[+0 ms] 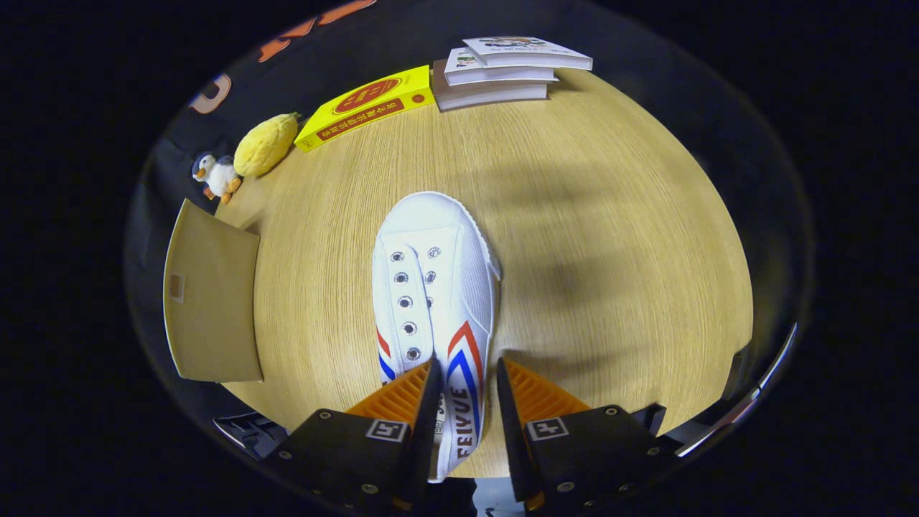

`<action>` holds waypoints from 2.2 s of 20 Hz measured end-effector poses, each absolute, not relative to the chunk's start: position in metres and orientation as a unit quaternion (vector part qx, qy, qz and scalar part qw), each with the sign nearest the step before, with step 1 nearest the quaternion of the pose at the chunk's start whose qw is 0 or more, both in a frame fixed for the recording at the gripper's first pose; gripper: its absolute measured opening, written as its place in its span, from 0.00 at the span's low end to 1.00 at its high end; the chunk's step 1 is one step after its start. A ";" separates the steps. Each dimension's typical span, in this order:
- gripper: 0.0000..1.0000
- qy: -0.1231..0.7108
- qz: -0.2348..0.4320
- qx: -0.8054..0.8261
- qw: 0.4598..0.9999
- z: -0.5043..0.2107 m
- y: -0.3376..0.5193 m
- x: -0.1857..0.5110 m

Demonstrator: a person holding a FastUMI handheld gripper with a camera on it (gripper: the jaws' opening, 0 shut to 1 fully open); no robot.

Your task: Open the storage box then place both shoes into the box .Put the left shoe in first, then the right shoe, with the right side of both shoes facing outward in a uniform manner.

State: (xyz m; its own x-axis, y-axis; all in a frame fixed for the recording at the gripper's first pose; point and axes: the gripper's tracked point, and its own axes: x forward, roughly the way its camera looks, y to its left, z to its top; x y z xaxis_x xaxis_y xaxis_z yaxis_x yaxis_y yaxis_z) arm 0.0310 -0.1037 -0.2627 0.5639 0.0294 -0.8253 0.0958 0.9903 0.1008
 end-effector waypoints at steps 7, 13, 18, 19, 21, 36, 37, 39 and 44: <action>0.17 0.434 -0.004 0.091 0.896 -0.262 -0.112 0.032; 0.00 0.392 -0.013 0.226 0.892 -0.252 -0.101 0.036; 0.00 0.363 0.012 0.206 0.909 -0.209 -0.072 0.034; 0.00 0.356 0.017 0.205 0.911 -0.198 -0.063 0.033; 0.00 0.347 0.028 0.200 0.916 -0.175 -0.038 0.031; 0.00 0.298 0.130 0.147 0.934 -0.063 0.191 0.027; 0.00 0.302 0.132 0.146 0.933 -0.063 0.205 0.027; 0.00 0.308 0.129 0.139 0.932 -0.069 0.226 0.031; 0.00 0.338 0.104 0.103 0.930 -0.104 0.258 0.040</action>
